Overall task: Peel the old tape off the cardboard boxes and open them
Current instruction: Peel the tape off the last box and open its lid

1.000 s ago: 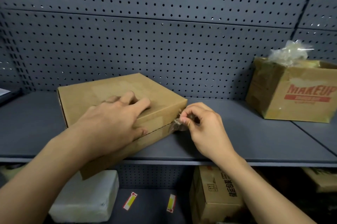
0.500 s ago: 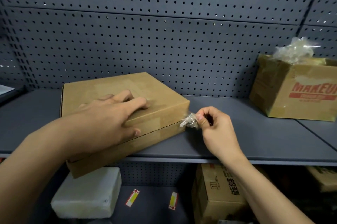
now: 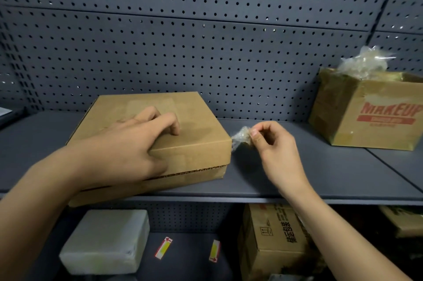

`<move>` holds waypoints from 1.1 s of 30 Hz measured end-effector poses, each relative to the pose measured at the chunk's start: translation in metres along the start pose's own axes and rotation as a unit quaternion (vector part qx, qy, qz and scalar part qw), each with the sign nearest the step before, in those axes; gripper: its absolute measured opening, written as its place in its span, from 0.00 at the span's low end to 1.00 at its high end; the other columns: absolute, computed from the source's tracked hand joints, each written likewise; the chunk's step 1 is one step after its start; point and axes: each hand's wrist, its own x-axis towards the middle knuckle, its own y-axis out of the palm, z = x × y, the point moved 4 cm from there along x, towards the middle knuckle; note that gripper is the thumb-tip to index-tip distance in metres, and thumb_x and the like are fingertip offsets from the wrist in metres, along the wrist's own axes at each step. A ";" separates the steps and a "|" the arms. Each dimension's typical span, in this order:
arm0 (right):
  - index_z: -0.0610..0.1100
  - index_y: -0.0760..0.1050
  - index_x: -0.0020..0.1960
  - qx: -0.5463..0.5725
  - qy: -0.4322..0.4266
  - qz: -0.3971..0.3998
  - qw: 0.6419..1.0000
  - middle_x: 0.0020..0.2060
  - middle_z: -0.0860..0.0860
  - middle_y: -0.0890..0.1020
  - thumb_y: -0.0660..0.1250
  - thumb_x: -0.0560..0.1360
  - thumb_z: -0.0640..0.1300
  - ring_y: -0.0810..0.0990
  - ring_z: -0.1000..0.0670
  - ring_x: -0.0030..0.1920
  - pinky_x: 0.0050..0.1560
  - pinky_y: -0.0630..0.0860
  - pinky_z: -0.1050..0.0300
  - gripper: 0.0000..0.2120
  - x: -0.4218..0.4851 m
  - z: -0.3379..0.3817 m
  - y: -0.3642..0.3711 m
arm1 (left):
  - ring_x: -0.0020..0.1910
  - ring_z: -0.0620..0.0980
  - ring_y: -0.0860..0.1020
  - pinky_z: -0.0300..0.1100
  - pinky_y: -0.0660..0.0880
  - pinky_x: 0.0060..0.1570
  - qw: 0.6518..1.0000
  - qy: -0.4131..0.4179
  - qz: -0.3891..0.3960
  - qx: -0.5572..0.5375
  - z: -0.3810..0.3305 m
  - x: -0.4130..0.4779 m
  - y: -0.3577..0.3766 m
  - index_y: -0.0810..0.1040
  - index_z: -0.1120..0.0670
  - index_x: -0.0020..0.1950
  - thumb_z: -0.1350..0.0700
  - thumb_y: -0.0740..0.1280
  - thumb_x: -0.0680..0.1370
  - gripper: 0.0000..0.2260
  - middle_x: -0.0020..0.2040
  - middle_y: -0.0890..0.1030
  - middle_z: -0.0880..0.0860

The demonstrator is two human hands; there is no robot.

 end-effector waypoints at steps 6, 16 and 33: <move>0.56 0.72 0.56 0.041 0.045 0.049 0.997 0.46 0.51 0.83 0.63 0.81 0.41 0.81 0.48 0.46 0.54 0.79 0.47 0.10 -0.001 0.006 0.023 | 0.52 0.49 0.68 0.50 0.68 0.60 0.998 -0.025 -0.015 0.049 -0.014 0.010 0.005 0.59 0.35 0.60 0.43 0.65 0.75 0.19 0.56 0.63 0.44; 0.38 0.82 0.57 0.325 0.184 0.217 0.902 0.52 0.40 0.84 0.58 0.66 0.40 0.81 0.47 0.52 0.57 0.78 0.52 0.23 -0.007 -0.001 0.032 | 0.47 0.47 0.68 0.47 0.67 0.54 0.995 -0.051 -0.014 0.082 -0.014 0.010 0.007 0.58 0.35 0.61 0.41 0.65 0.74 0.21 0.53 0.61 0.45; 0.47 0.81 0.58 0.269 0.105 0.253 0.923 0.53 0.42 0.82 0.70 0.75 0.33 0.80 0.48 0.54 0.64 0.76 0.52 0.15 -0.008 -0.001 0.037 | 0.65 0.58 0.71 0.55 0.66 0.65 0.983 -0.124 -0.085 0.109 -0.026 0.021 0.016 0.62 0.35 0.67 0.19 0.40 0.63 0.38 0.70 0.67 0.45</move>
